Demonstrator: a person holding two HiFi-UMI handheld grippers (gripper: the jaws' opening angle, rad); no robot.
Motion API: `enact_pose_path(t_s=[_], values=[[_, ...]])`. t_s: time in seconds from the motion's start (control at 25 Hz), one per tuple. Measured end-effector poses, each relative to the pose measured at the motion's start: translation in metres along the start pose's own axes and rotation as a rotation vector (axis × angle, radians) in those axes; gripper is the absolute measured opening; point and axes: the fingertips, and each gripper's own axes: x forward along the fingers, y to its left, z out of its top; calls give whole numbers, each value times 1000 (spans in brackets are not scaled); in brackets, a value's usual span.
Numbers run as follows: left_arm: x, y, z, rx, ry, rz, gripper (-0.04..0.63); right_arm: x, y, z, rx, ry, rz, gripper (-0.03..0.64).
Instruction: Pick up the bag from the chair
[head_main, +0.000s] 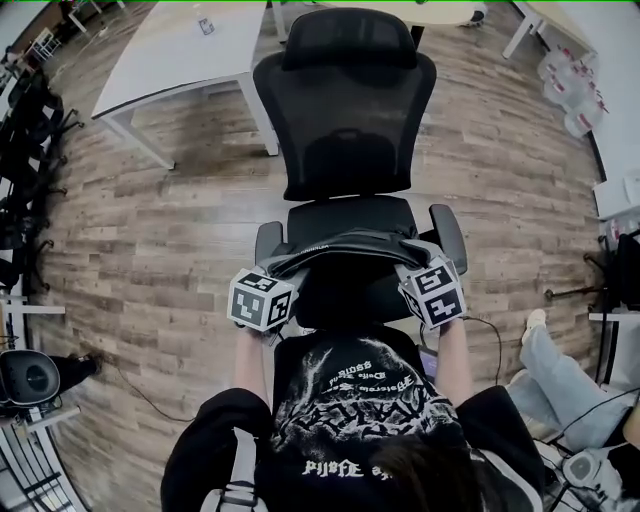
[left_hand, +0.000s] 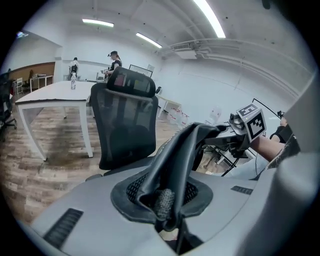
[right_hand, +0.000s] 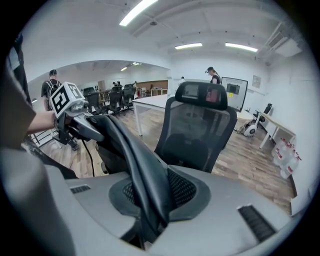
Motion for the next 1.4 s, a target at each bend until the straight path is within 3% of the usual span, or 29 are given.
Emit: enact_pose_path(t_s=[0.28,0.48,0.72,0.96,1.4], values=[[-24,-10,55,99,-129,47,66,-31,-14,49,-27,-143,-26,84],[-41,-21,89,176,-158,40,63,-52,-24,79,-113,-186,-11,77],[-56,-26,118,205,-189,45,61,-67,-32,114,-182,-253,-1,77],[-73,-37,154,231,-242,83,61,-85,-45,141,-183,-334,-37,71],[-82,-62,178,300,-292,105,58,-107,-62,152,-197,-385,-86,63]])
